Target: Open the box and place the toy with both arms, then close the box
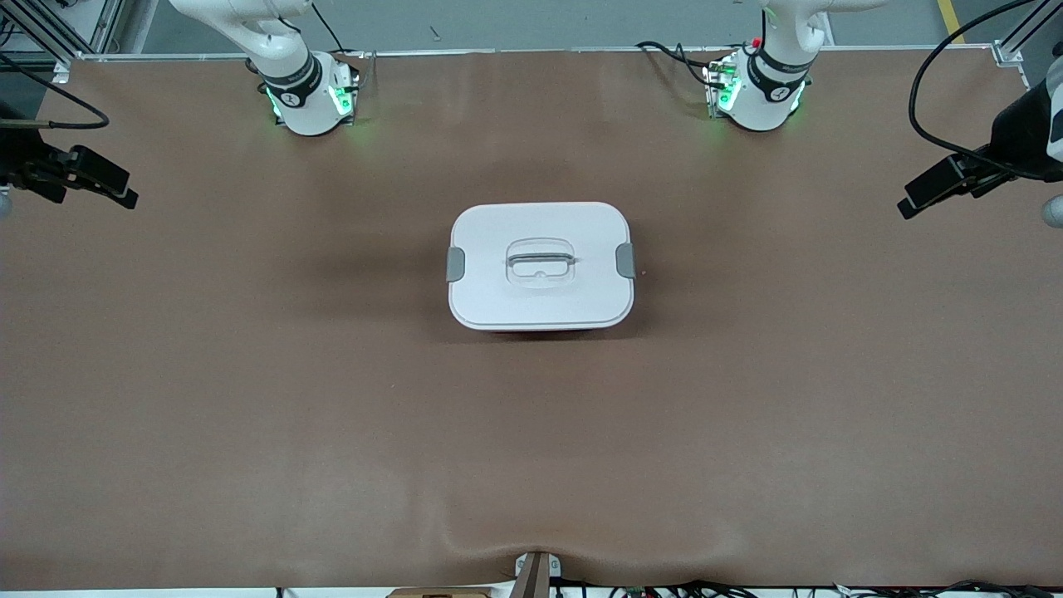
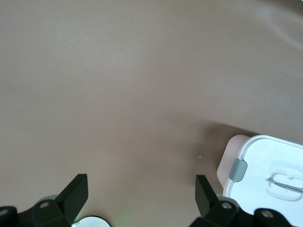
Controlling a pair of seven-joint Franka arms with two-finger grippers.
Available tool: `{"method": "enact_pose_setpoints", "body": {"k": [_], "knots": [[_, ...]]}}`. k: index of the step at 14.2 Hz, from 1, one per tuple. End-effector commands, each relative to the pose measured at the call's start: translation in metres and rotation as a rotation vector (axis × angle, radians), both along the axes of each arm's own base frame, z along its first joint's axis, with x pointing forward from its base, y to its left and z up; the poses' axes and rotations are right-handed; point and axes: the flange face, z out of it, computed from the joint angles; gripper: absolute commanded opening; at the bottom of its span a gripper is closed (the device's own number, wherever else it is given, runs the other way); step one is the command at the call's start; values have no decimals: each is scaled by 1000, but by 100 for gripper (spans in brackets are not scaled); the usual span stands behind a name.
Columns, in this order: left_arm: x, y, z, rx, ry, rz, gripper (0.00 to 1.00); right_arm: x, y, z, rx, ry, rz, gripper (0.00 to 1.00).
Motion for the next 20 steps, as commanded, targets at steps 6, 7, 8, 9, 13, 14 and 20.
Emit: {"method": "enact_pose_setpoints", "body": {"k": [6,7,8,9,13,14,20], "knots": [[-33,-7,-1,-9,19,-26,100,-3,0,6,1,4,-7,100],[-39,-16,-7,-5,28,-44,100,-3,0,6,1,1,-7,100],[-51,-16,-7,-1,29,-50,100,-3,-1,6,1,0,-8,100],[-60,-12,-6,0,18,-54,100,-2,-2,7,1,-3,-11,100],[-58,18,-6,-50,-5,-209,100,-16,4,10,1,50,2,100],[-57,29,-6,-55,-9,-230,100,-16,8,11,2,51,9,100],[-44,35,-13,6,-10,-210,100,-15,1,4,45,65,-10,100]]}}
